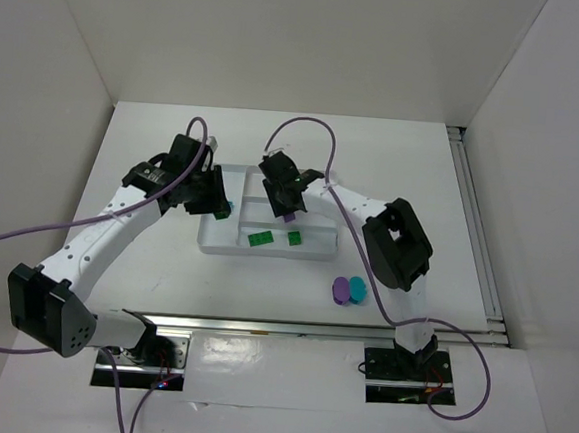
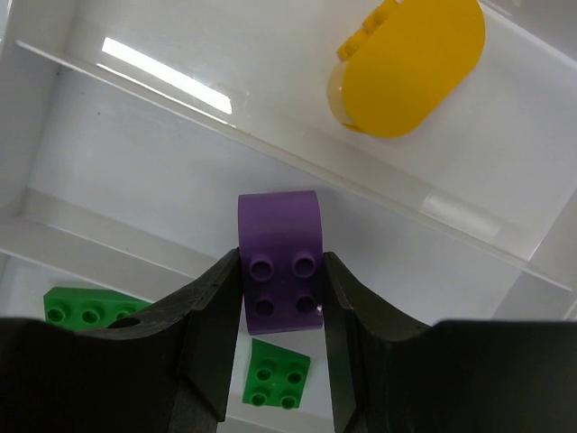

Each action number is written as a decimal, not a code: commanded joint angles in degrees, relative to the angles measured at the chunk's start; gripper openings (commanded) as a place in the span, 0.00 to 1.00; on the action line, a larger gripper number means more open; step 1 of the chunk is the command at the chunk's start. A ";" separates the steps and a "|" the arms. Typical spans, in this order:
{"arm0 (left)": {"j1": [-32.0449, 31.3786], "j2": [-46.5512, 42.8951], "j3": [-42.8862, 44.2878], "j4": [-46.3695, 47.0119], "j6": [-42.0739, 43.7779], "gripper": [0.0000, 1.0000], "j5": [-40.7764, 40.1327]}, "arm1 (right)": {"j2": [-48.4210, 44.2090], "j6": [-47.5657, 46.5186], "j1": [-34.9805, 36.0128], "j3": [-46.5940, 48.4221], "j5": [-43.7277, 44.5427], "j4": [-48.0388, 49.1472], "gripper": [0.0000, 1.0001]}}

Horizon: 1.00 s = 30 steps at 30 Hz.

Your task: Sort the legos into containers by color

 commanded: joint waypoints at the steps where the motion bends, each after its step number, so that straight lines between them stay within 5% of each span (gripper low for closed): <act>1: -0.21 -1.05 0.54 0.00 -1.07 0.00 0.65 | 1.21 -0.39 0.50 3.00 2.21 1.83 0.36; 11: -0.21 -1.57 -0.60 0.00 -1.07 0.00 0.65 | 1.21 0.13 0.50 3.62 1.15 2.36 0.38; 14: -0.21 -1.57 -0.60 0.00 -1.07 0.00 1.17 | 1.73 0.13 0.50 4.85 1.15 1.83 0.60; 18: -0.21 -1.57 -0.08 0.00 -0.54 0.00 1.70 | -1.23 1.36 0.50 4.24 1.15 1.13 0.73; 30: -5.83 5.10 1.51 6.31 -1.15 0.00 4.77 | -26.28 10.41 -9.05 -14.65 5.19 0.79 0.70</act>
